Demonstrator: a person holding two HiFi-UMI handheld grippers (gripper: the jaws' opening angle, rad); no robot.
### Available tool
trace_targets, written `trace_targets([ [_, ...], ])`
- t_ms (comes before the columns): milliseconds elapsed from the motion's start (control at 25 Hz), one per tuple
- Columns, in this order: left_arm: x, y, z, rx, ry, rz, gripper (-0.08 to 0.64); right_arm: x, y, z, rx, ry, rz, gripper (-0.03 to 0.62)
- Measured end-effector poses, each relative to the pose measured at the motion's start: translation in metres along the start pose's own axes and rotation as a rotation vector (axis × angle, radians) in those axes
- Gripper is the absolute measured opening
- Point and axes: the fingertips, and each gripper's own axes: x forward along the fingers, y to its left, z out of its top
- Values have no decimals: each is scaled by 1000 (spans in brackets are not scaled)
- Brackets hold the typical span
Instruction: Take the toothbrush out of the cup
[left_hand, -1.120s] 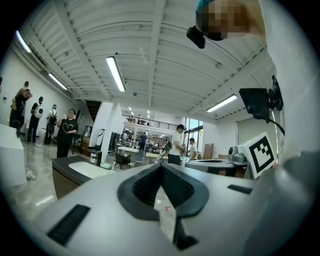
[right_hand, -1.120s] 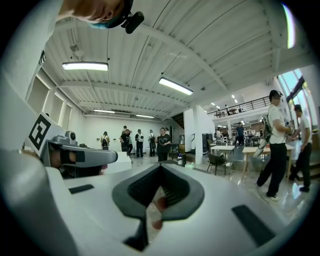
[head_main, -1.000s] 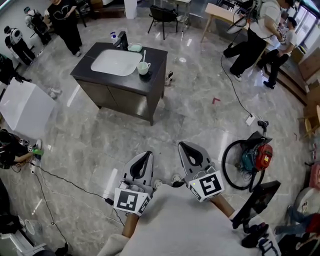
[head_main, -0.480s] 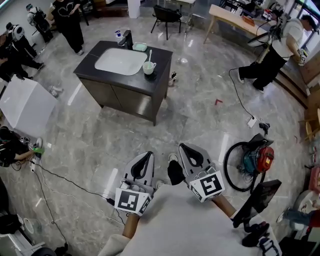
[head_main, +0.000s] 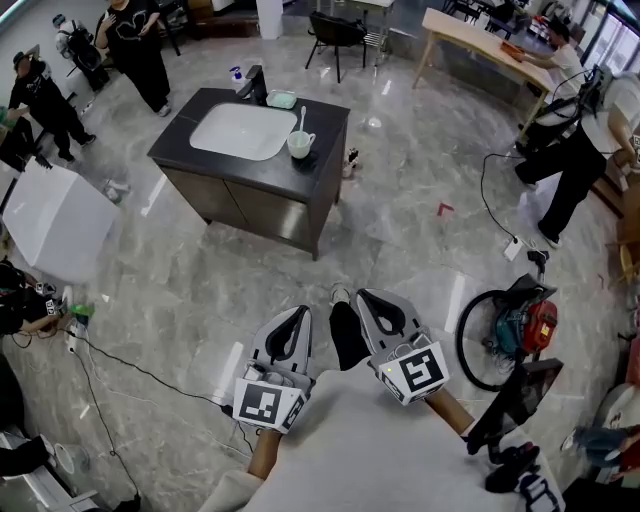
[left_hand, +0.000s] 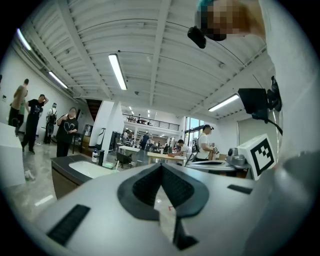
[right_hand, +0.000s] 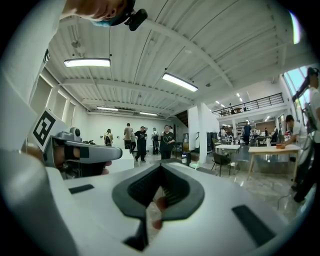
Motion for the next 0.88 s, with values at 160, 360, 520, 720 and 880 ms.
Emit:
trace_targets([
  [160,28,9,-2,-2,14,-10,5,26,-19,2,-4,-2,10,5],
  [360,60,27,1,-1,16,-4,5,57,-49,9,1,-12,15,3],
  [520,85,59,7,-10,26,42,5,93,-69,14,-2,-3,36,3],
  [720,124,89,17,-19,42,67,5,135,-93,21,12,11,68,5],
  [880,164,98,19,-17,62,45,4,157,-121,20,37,25,63,5],
])
